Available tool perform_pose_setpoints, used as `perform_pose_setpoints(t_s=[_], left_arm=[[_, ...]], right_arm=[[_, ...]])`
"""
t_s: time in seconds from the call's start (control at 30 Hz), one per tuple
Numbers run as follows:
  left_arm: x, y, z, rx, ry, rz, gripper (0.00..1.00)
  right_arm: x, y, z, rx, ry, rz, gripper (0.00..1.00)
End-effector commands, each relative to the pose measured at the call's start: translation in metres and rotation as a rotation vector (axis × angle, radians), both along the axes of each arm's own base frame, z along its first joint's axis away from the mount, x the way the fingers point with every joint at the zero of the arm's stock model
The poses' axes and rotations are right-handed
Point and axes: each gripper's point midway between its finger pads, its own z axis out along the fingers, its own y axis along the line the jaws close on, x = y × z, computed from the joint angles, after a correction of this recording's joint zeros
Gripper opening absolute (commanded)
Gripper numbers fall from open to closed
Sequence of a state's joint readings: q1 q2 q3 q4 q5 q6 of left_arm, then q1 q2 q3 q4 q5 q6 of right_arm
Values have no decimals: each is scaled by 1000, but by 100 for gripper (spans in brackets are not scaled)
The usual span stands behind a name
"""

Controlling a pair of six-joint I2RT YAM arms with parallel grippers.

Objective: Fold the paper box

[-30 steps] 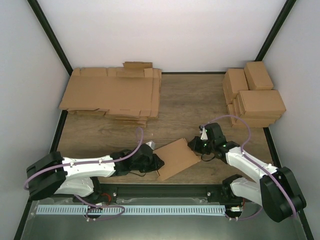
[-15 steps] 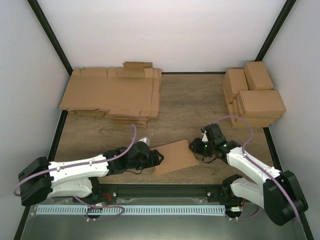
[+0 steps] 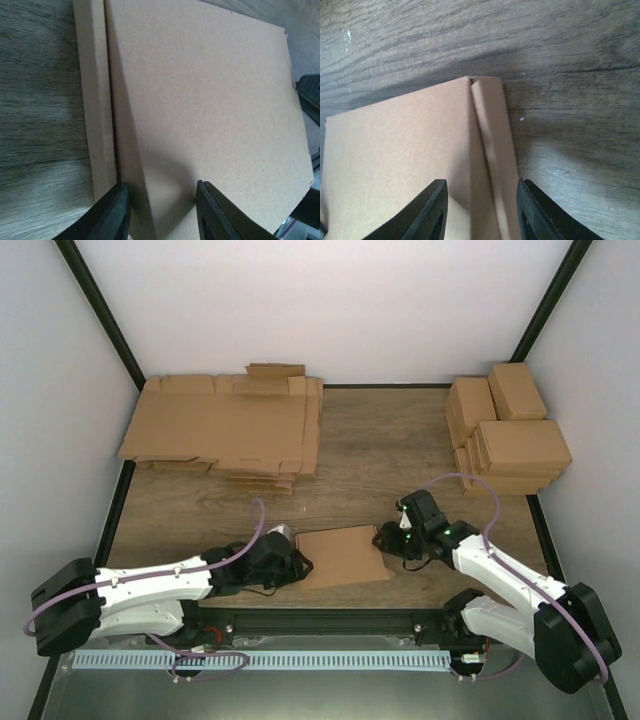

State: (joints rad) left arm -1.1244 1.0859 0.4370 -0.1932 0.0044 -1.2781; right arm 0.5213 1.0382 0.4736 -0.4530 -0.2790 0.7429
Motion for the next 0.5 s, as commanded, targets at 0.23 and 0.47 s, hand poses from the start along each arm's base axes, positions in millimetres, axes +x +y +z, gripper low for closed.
perform_pose_setpoints(t_s=[0.23, 0.47], left_arm=[[6, -5, 0, -14, -26, 1, 25], [7, -9, -2, -18, -28, -6, 24]], right_arm=[[-18, 20, 22, 142, 34, 65, 32], [-29, 26, 21, 215, 80, 63, 28]])
